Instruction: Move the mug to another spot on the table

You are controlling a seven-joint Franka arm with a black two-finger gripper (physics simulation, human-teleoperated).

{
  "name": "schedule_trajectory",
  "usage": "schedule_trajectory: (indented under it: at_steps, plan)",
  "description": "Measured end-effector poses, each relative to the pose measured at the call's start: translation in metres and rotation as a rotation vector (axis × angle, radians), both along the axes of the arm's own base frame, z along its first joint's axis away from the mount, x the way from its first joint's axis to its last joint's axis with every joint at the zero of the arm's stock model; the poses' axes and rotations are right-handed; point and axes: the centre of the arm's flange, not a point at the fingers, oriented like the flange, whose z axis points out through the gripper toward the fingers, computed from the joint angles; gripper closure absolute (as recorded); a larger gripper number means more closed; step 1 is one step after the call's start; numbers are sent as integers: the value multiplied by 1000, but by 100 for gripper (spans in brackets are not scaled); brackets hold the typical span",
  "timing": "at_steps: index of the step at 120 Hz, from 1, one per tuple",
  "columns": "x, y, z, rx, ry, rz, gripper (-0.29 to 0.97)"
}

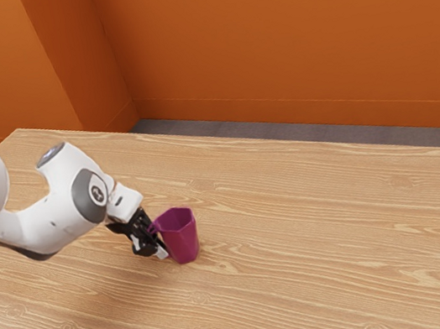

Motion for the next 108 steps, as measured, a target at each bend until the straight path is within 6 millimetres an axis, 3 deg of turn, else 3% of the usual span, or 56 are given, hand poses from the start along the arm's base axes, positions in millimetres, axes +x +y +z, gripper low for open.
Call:
schedule_trajectory:
  at_steps: [26, 48, 62, 81, 96, 108]
  plan:
    - [-1, 0, -4, -5, 1, -29, 29]
    - [-2, 10, 7, -4, -19, -32, 12]
    - [-6, 14, 39, -9, -56, -39, 7]
    - [-17, 5, 91, -25, -99, -81, 3]
    - [-24, -11, 138, 31, -93, -170, 2]
    - [-8, -36, 183, 115, -48, -266, 1]
